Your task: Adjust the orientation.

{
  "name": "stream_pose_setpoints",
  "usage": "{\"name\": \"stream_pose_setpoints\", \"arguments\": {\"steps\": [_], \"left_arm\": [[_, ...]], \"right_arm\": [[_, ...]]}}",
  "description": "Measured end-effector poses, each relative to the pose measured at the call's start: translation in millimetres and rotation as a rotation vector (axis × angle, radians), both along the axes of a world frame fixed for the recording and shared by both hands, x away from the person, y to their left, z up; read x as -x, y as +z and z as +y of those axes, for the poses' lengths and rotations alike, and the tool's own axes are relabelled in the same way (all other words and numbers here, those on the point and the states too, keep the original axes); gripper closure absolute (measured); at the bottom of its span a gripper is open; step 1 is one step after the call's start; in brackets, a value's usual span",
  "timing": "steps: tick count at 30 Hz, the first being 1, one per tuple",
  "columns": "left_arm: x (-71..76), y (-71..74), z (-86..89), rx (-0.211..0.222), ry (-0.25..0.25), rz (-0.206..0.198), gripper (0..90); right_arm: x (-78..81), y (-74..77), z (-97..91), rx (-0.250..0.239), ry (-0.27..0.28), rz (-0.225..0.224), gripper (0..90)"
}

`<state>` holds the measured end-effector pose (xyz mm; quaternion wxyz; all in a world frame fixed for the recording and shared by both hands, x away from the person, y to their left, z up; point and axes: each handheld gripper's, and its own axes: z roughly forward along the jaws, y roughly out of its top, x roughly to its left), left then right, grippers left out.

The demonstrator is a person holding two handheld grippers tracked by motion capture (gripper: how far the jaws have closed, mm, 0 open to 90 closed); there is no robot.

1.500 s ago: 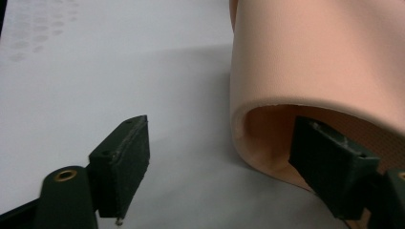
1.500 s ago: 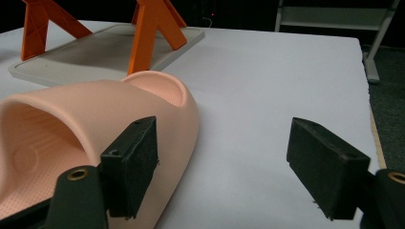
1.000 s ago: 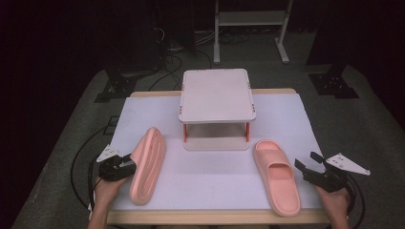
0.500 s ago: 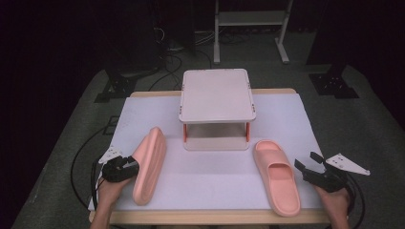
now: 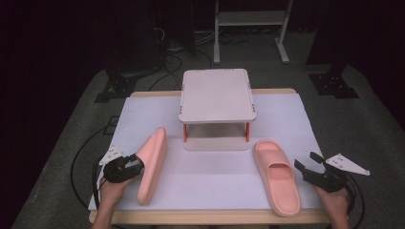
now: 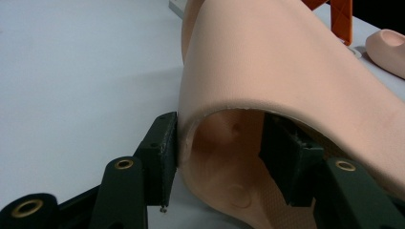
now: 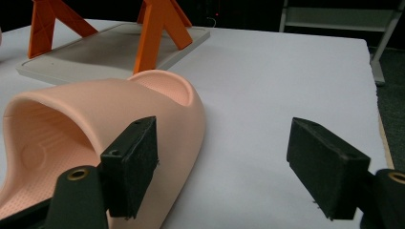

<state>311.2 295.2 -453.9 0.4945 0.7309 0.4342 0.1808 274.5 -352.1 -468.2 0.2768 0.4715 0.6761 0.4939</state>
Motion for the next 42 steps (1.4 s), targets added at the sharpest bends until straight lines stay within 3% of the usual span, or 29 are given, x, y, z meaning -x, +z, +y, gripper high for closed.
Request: {"name": "stream_pose_setpoints", "arguments": {"steps": [8, 12, 14, 16, 21, 28, 36, 42], "left_arm": [[1.5, 1.3, -4.0, 0.009, -0.015, -0.017, 47.6], [-0.2, -1.2, -6.9, -0.008, 0.002, 0.003, 46.0], [-1.7, -2.9, -10.8, 0.016, -0.017, 0.014, 44.3], [-2.4, -3.0, -17.9, -0.028, -0.007, 0.006, 46.2], [-4.2, -4.5, -26.1, -0.029, -0.046, 0.012, 46.0], [-4.7, -6.2, -27.7, -0.022, -0.061, 0.02, 45.5], [-4.8, -6.8, -30.6, -0.027, -0.092, 0.024, 48.9], [-4.8, -6.6, -34.6, -0.046, -0.121, 0.026, 50.7]], "right_arm": [[0.2, 0.1, 0.3, 0.002, 0.003, 0.001, 25.5], [0.4, 0.2, 0.6, 0.001, 0.004, 0.002, 25.5], [0.6, 0.2, 0.8, 0.0, 0.005, 0.002, 25.5], [0.7, 0.4, 0.8, 0.002, 0.006, 0.0, 25.5], [1.3, 0.8, 0.3, -0.002, 0.007, -0.008, 25.5], [2.0, 1.2, 0.6, -0.008, 0.019, -0.013, 25.5], [4.5, 2.8, -0.1, -0.039, 0.065, -0.042, 25.3], [8.2, 5.0, 2.2, -0.067, 0.135, -0.076, 25.3]]}}
